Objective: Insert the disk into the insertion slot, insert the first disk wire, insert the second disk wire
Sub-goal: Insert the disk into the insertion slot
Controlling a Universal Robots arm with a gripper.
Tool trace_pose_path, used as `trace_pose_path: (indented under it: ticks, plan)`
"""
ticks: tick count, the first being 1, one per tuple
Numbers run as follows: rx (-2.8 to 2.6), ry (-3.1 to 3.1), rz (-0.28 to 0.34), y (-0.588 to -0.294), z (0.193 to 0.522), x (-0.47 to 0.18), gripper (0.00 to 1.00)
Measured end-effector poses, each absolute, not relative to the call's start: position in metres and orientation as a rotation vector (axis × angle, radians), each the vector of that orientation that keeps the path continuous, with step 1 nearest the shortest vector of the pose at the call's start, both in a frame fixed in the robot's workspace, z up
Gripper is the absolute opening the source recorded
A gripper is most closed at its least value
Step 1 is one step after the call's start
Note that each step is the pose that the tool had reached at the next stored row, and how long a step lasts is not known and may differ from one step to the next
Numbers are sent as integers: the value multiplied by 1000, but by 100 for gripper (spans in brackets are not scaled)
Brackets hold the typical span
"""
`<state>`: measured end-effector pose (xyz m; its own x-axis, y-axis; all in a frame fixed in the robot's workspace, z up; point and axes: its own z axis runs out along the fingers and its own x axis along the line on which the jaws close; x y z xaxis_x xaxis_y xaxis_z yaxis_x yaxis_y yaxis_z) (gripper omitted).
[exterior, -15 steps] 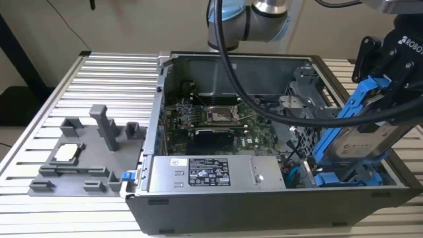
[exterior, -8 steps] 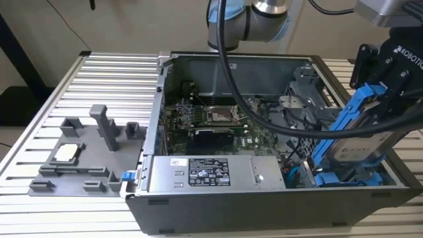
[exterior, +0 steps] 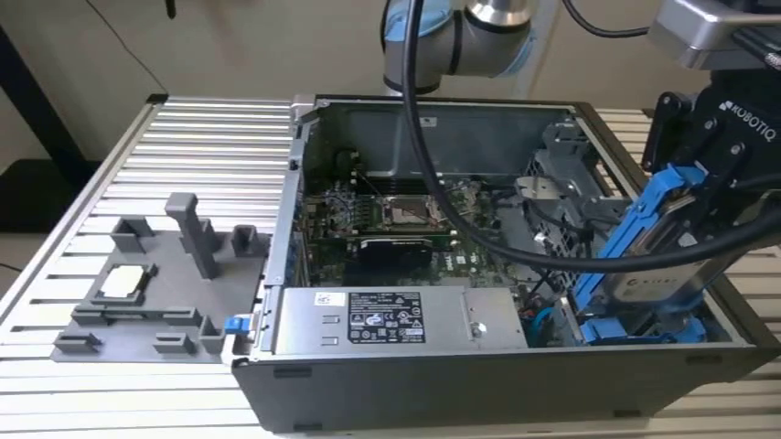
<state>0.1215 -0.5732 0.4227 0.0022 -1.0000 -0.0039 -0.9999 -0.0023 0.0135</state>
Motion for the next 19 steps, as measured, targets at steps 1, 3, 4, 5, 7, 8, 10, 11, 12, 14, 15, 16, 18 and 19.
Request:
trace_pose_path:
  ticks: [1, 3, 4, 5, 7, 8, 10, 11, 12, 14, 15, 16, 18, 19]
  plan:
    - [2219, -2214, -19, -573, 421, 122, 33]
    - [2219, -2214, -20, -573, 419, 122, 33]
    - [2220, -2215, -21, -573, 418, 123, 33]
    - [2220, -2215, -22, -573, 418, 123, 33]
    - [2220, -2216, -23, -573, 416, 124, 33]
    - [2220, -2216, -23, -573, 415, 124, 33]
    - [2219, -2215, -25, -573, 412, 124, 33]
    - [2218, -2214, -27, -573, 411, 124, 33]
    - [2218, -2214, -28, -573, 410, 124, 33]
    - [2218, -2213, -29, -573, 408, 124, 33]
    - [2218, -2214, -31, -573, 406, 124, 33]
    - [2218, -2214, -31, -573, 406, 124, 33]
    - [2217, -2214, -33, -573, 404, 125, 33]
    - [2217, -2214, -34, -573, 403, 125, 33]
